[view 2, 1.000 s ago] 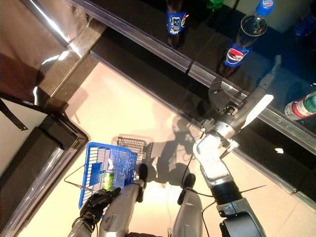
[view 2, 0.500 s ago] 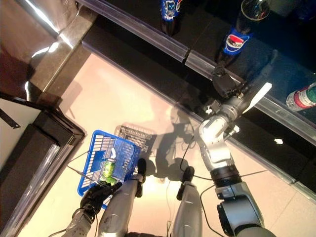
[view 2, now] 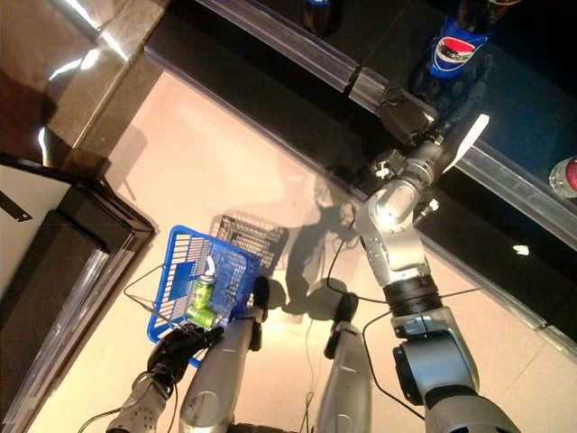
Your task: Pick up the drink and place into the basket.
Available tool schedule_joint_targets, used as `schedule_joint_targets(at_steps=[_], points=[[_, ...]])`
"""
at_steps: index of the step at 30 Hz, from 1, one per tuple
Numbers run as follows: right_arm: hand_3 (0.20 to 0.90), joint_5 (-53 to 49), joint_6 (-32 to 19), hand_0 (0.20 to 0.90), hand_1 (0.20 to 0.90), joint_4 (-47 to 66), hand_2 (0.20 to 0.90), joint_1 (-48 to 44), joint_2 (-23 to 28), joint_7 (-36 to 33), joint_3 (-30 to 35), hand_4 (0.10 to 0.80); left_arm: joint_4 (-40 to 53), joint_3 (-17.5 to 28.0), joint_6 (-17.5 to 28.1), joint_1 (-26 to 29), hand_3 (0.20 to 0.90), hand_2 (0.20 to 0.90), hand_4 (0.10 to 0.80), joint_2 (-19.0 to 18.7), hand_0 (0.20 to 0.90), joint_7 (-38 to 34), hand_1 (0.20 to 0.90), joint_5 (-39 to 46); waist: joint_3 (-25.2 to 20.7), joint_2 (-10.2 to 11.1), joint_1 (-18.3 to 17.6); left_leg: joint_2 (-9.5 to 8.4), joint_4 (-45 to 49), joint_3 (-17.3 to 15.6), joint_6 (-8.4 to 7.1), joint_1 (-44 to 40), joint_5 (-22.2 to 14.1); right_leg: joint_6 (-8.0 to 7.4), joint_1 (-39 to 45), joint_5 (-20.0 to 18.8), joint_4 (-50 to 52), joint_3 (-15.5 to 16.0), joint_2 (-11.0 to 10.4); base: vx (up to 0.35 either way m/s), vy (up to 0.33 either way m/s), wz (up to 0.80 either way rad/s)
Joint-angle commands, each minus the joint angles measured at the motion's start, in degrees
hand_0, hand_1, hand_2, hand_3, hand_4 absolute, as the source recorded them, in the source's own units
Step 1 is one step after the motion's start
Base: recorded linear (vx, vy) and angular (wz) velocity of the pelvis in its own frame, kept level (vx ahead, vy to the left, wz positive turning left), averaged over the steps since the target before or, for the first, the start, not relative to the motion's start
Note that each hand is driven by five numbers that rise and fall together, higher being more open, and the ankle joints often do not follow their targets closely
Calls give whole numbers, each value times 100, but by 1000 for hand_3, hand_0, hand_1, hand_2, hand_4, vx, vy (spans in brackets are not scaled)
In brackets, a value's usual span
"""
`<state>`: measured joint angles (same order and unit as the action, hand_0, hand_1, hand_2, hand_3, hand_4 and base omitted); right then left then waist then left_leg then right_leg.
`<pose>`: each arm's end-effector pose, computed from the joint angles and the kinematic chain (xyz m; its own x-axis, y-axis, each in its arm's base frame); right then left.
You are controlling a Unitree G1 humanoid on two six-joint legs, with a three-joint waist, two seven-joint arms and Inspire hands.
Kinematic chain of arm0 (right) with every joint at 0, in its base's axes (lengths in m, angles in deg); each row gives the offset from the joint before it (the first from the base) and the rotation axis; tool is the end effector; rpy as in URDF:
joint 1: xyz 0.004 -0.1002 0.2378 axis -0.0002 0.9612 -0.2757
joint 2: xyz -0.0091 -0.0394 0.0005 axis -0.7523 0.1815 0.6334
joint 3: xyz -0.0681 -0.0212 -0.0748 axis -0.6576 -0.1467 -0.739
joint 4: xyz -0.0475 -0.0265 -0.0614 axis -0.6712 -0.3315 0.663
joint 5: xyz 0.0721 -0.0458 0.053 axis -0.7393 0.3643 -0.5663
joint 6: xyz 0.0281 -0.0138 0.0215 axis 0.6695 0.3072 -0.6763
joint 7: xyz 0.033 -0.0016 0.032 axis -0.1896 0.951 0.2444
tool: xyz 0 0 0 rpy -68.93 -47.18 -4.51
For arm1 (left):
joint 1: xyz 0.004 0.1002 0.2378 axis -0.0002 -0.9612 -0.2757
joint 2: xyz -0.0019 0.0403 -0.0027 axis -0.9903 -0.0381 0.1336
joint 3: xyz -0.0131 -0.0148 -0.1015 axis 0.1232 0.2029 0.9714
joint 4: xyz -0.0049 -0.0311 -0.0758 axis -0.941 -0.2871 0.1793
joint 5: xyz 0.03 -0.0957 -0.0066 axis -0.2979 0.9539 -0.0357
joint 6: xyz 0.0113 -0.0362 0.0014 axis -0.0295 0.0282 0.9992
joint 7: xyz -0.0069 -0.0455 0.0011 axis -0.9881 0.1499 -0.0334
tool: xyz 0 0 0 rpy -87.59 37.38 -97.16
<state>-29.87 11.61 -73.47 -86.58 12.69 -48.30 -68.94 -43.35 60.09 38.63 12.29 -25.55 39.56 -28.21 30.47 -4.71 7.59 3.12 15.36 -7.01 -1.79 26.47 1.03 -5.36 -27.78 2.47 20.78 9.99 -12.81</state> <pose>0.3149 -0.1653 0.2153 0.6757 -0.6197 0.3992 0.4780 0.7806 0.4028 0.1570 0.1990 -0.0764 0.8011 0.1047 -0.5893 -0.3546 0.8762 -0.3264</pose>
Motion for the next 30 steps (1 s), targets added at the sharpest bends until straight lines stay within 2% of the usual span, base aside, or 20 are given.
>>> schedule_joint_targets(at_steps=[1, 9, 13, 17, 30], points=[[900, 24, -194, 900, 900, 225, 900, -826, 521, 164, 97, 800, 745, -185, 261, -369, 200, 300, 100, -175, 300, 86, 300, 59, -68, -42, 34, -243, 289, 456, 75, 259, -110, 311, -18, -129, -62, 150, 220, 7, 4, -6], [900, -12, -214, 900, 900, -68, 900, -1129, 723, -91, 240, 800, 819, -202, 198, -393, 200, 300, 100, -242, 300, 56, 300, 75, -68, -42, 79, -255, 301, 475, 87, 318, -131, 296, -54, -134, -78, 150, 229, 4, -5, -4], [900, 21, -223, 900, 900, -478, 900, -1464, 1050, -250, 216, 800, 919, -212, 122, -404, 200, 300, 100, -327, 300, 29, 300, 119, -68, -51, 133, -274, 340, 518, 105, 355, -160, 288, -90, -111, -22, 171, 220, 0, 0, 0], [900, 31, -262, 900, 900, -707, 900, -1691, 1307, -231, 136, 800, 984, -216, 65, -413, 200, 300, 100, -411, 300, 63, 300, 138, -68, -48, 174, -301, 407, 554, 109, 408, -179, 286, -108, -90, 20, 199, 197, 0, 0, 0], [900, 185, -138, 900, 900, -558, 900, -2131, 1498, 12, -137, 800, 1095, -156, -87, -472, 200, 300, 100, -462, 300, 70, 300, 323, -68, -50, 262, -371, 448, 646, 134, 474, -187, 285, -168, -53, 96, 227, 170, 1, 2, 1]])
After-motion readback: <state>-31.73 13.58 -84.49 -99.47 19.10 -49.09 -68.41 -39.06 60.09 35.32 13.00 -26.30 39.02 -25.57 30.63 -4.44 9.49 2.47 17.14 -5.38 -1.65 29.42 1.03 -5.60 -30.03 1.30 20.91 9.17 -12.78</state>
